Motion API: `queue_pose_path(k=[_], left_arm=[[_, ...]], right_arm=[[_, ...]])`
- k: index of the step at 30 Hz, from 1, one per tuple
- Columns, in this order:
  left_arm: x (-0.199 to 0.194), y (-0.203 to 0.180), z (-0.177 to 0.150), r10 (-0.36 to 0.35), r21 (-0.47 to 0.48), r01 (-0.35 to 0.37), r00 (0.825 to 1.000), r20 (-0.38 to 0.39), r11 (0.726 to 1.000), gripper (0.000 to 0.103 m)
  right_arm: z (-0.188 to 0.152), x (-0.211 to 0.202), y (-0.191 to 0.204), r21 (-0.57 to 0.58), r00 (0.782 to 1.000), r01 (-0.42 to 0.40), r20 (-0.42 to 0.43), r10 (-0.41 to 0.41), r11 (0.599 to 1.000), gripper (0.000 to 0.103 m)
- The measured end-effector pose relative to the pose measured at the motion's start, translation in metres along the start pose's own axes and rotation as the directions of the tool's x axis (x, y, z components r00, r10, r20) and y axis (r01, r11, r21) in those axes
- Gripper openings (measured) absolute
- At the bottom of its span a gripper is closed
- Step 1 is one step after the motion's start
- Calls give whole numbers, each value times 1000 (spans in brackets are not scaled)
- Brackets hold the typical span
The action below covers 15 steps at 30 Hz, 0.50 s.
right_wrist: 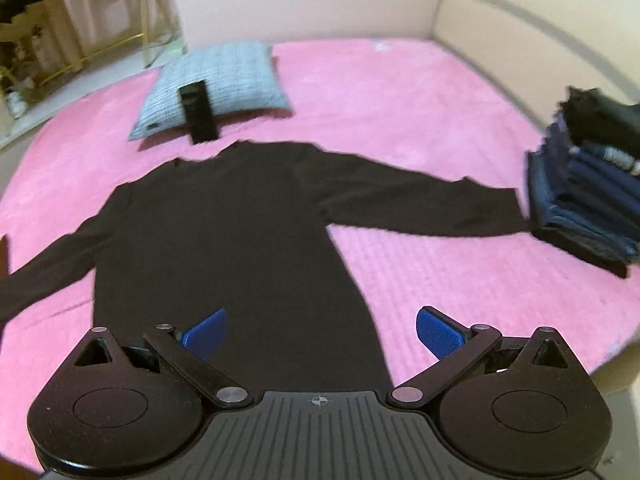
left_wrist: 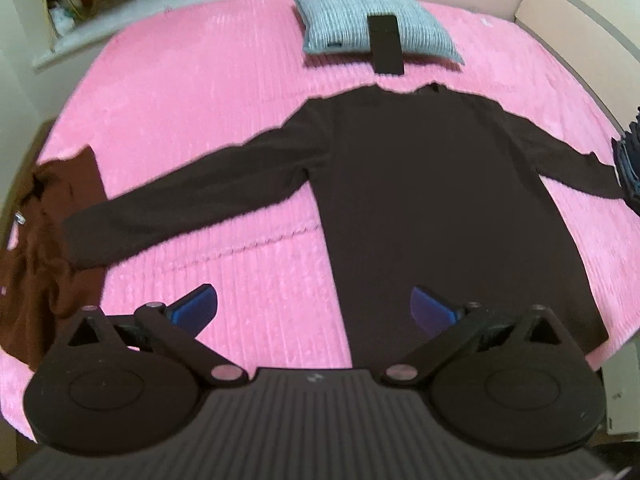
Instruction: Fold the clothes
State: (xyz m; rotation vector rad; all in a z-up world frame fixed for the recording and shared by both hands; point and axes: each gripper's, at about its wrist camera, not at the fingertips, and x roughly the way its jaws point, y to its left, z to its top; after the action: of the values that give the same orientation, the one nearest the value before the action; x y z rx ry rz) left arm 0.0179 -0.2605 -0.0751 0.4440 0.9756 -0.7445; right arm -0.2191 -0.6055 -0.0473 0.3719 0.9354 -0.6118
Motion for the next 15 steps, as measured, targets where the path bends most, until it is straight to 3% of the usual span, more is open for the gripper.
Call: queue_pose_path(k=[5,15], left_arm=[[-16,-39,-4,1,-71,-1,1000,-7,998,102],[-26,-96,-1,27,-59,-27,1000,6,998,102]], right_arm=[[6,3,-19,-65,998,-39,-44,36,997,103],[4,14,-42,-80,989,-131,-77,125,988,103]])
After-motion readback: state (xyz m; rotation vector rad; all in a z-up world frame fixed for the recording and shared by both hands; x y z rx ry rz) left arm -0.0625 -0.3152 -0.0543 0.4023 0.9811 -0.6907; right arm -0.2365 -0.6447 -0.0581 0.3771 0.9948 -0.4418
